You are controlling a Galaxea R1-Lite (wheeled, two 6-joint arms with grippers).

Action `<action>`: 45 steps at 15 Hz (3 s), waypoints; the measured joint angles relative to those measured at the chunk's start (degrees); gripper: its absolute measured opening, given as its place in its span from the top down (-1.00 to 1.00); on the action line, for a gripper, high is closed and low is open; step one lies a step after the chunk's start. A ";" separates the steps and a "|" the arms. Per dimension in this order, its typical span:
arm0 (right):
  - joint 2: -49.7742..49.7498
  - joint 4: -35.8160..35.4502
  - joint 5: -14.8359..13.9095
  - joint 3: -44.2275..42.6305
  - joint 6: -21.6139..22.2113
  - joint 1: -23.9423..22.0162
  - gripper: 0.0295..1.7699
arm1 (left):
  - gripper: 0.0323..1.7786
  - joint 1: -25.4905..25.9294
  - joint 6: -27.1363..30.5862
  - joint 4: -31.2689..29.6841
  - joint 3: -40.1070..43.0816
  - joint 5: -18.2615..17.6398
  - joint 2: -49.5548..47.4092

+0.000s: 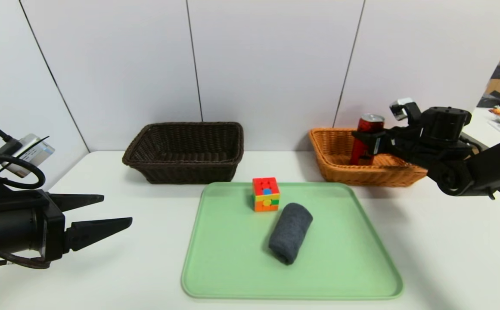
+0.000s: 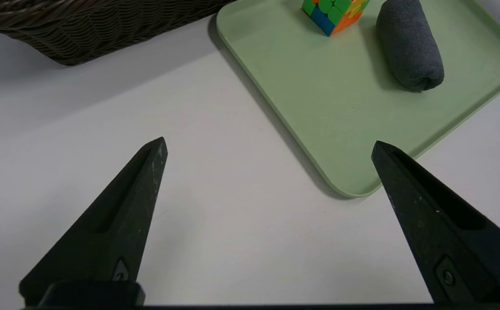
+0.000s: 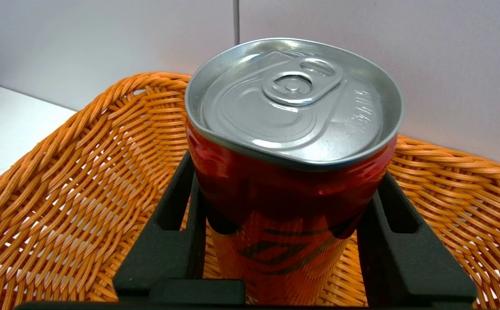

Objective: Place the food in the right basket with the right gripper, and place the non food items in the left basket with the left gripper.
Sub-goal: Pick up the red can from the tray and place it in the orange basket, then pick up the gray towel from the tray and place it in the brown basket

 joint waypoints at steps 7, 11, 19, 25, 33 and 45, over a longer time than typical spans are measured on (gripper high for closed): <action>0.54 -0.05 0.05 -0.28 0.09 -0.33 -0.30 | -0.90 -0.01 0.06 -0.11 0.00 -0.02 0.59; 0.17 0.09 0.05 -0.22 0.13 -0.30 -0.55 | -0.90 -0.01 0.11 -0.17 0.00 -0.02 0.74; -3.66 1.07 0.07 0.85 0.94 -0.96 -0.79 | -0.90 -0.01 0.09 -0.20 -0.09 -0.11 0.94; -10.78 5.30 0.09 1.93 1.07 -1.93 -0.87 | -0.90 -0.01 0.01 -0.20 0.00 -0.09 0.72; -27.00 16.35 1.04 8.09 1.07 -2.01 -0.91 | -0.90 -0.06 -0.16 -0.16 0.55 -0.29 -1.65; -46.19 25.39 5.56 26.62 0.96 8.05 -0.91 | -0.90 -0.28 -0.20 -0.20 2.32 -3.22 -2.78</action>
